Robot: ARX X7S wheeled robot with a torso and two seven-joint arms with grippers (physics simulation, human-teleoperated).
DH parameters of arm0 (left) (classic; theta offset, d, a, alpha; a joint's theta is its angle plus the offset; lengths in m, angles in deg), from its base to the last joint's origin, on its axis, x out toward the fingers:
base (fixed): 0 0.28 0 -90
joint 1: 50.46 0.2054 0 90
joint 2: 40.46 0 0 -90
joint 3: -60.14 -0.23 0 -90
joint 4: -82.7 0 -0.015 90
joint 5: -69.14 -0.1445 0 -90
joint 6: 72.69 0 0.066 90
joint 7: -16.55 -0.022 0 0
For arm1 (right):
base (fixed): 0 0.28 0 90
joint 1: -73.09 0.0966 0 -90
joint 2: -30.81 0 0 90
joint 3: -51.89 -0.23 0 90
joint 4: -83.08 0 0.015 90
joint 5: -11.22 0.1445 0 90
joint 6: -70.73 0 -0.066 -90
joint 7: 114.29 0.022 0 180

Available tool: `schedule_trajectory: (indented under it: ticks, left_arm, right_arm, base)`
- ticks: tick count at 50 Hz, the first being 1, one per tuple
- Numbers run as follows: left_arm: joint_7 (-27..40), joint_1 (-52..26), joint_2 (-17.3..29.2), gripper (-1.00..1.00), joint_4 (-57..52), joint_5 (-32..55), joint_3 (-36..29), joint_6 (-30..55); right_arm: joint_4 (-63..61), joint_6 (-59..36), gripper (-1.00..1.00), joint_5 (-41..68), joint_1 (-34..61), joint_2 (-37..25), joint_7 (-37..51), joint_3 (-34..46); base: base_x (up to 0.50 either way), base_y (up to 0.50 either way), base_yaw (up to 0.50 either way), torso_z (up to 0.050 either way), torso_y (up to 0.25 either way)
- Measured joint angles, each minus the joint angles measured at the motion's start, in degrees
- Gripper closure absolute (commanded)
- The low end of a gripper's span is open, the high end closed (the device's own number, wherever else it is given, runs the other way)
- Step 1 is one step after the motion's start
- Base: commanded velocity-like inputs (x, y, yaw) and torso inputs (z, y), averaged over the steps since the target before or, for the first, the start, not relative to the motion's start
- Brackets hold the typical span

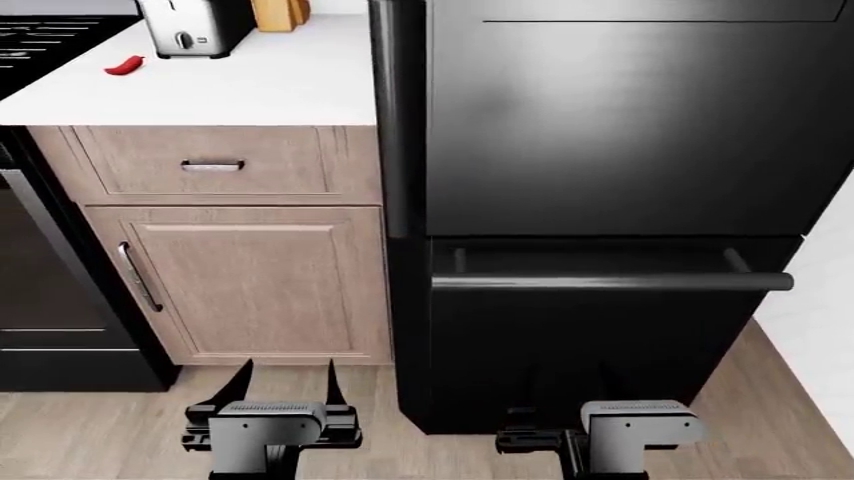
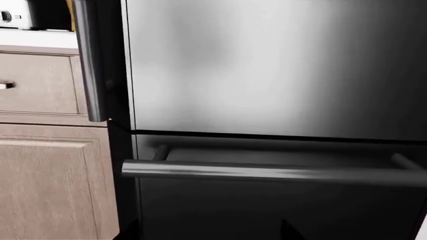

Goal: Open the fridge door

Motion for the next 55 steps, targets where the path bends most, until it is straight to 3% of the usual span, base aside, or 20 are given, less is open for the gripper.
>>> schedule_trajectory:
  ticks: [55]
  left_arm:
    - [1.7,-0.3,1.2,-1.0,0.0,1.0,-1.5,-0.4]
  right_arm:
    - [0.2,0.3,-1.0,1.3,0.3,-1.3,1.3,1.5]
  base:
    - [0.01,0.13,0.0,0.0,0.0]
